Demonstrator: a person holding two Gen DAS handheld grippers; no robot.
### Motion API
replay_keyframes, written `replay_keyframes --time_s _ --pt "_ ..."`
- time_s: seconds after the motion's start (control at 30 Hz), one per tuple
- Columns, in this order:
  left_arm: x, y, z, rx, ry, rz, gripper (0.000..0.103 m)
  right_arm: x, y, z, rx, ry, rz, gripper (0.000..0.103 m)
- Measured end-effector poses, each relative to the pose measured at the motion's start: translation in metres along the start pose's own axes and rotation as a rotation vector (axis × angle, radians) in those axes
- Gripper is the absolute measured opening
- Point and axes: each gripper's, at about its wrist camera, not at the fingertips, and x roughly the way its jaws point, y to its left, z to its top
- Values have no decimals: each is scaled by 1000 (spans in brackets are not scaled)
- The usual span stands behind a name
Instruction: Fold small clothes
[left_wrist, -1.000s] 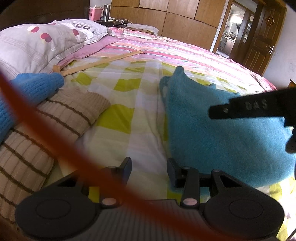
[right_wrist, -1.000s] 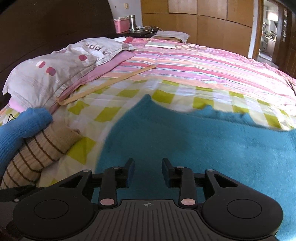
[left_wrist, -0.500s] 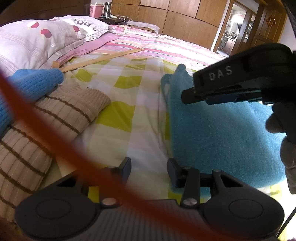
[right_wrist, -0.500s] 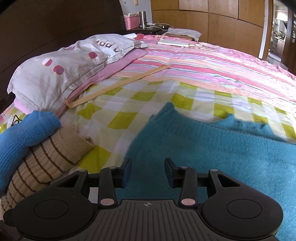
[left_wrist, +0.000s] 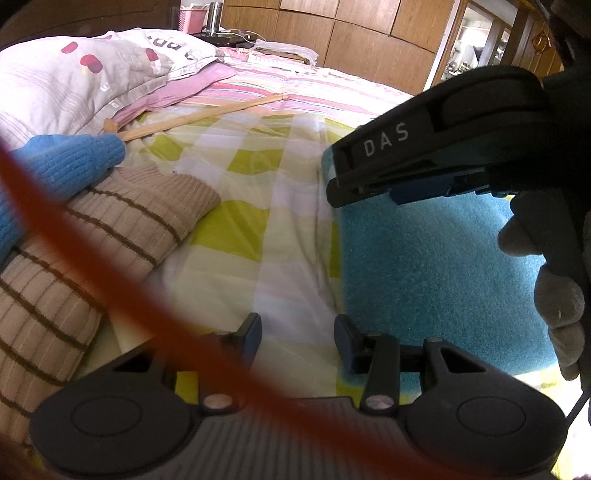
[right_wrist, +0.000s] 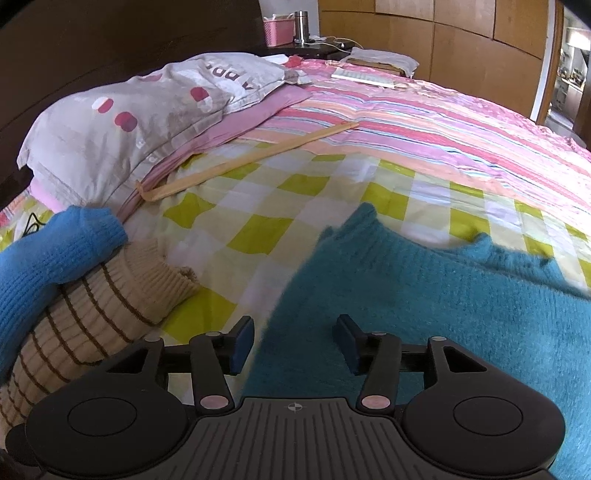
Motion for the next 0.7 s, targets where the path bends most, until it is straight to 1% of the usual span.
replay_keyframes --time_s 0.2,0.33,0.53,0.7 --pt "2 0 0 -2 3 -1 49 2 1 0 -3 4 -3 50" --pt "2 1 0 -3 3 -2 49 3 4 1 -17 9 -7 54" --pt "0 1 0 -5 4 -5 49 9 9 5 -45 21 -22 55" --pt "1 2 0 -6 5 -8 49 19 17 11 -95 47 -46 62"
